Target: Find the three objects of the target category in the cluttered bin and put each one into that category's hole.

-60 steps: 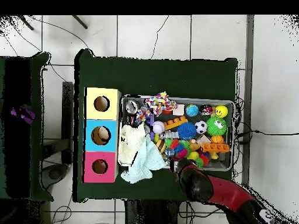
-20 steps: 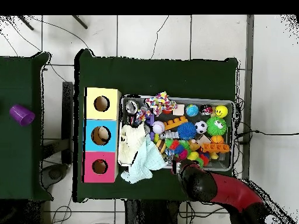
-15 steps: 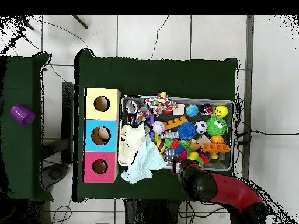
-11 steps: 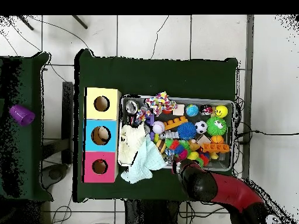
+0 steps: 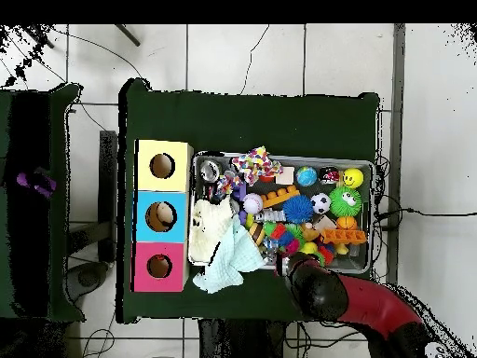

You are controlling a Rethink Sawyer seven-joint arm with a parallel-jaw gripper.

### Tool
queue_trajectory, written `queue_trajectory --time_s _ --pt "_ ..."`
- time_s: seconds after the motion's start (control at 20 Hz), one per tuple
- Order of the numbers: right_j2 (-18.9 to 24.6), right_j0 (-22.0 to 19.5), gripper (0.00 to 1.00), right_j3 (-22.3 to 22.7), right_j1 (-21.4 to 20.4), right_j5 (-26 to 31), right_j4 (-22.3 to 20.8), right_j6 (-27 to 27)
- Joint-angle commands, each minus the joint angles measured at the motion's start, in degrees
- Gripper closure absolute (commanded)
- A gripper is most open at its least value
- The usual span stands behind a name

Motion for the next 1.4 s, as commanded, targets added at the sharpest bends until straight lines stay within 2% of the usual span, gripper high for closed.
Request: queue_trajectory --time_s 0.05,0.35,1.05,1.4 --pt "4.3 -0.5 0.0 -6.1 1.4 5.7 0.2 1.1" --pt "5.6 -2.0 0.0 -8.3 3.2 7.4 0.0 -1.0" --pt "6.6 -1.9 0.0 -9.8 1.1 12.3 0.2 -2.0" --pt "8.0 -3.5 0.0 -10.6 2.0 13.3 -0.2 -3.0"
